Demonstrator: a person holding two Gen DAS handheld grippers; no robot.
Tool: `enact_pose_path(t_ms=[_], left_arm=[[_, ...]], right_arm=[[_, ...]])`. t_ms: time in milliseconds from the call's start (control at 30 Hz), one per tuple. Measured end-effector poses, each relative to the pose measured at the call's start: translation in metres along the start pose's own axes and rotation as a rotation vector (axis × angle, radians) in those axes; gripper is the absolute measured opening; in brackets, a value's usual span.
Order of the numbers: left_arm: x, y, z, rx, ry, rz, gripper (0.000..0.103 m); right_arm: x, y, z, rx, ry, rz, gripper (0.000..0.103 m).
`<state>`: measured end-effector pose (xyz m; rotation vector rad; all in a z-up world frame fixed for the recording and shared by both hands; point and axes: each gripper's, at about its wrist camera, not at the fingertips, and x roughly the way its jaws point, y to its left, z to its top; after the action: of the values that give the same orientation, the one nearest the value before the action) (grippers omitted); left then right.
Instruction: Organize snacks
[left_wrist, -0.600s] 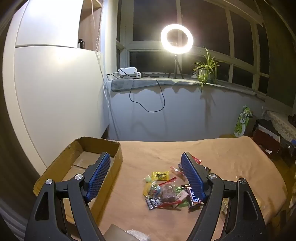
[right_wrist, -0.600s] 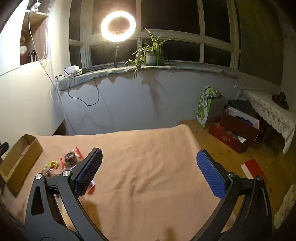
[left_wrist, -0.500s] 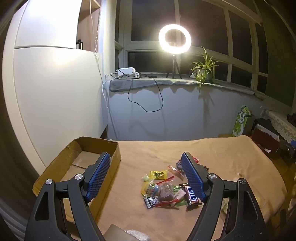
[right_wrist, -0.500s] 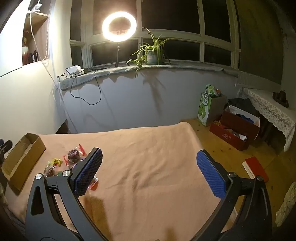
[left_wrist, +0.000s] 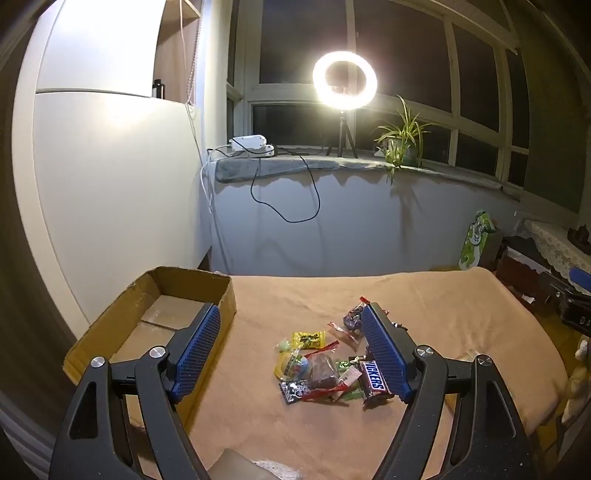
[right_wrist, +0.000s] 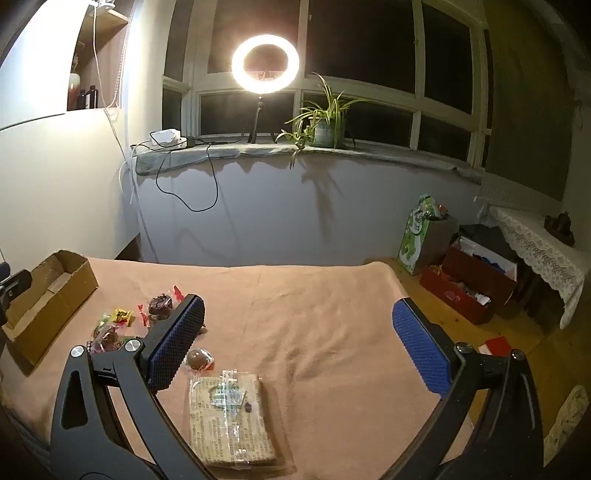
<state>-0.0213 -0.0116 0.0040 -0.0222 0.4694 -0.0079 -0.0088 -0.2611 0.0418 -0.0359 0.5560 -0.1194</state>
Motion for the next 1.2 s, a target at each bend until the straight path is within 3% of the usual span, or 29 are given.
enact_pose_path(t_ms=[233,1200], left_arm=[[0.003,-0.001,-0.002,0.002,0.004,-0.014,0.079],[0.006,-0.007,-0.005,0.009,0.01,-0.022,0.079]], right_arm=[[-0.004,0.007,0.003,-0.009,-0.025,-0.031,0.103],[0.012,0.017,0.003,-0.009,-0.01,0.015,0.103]])
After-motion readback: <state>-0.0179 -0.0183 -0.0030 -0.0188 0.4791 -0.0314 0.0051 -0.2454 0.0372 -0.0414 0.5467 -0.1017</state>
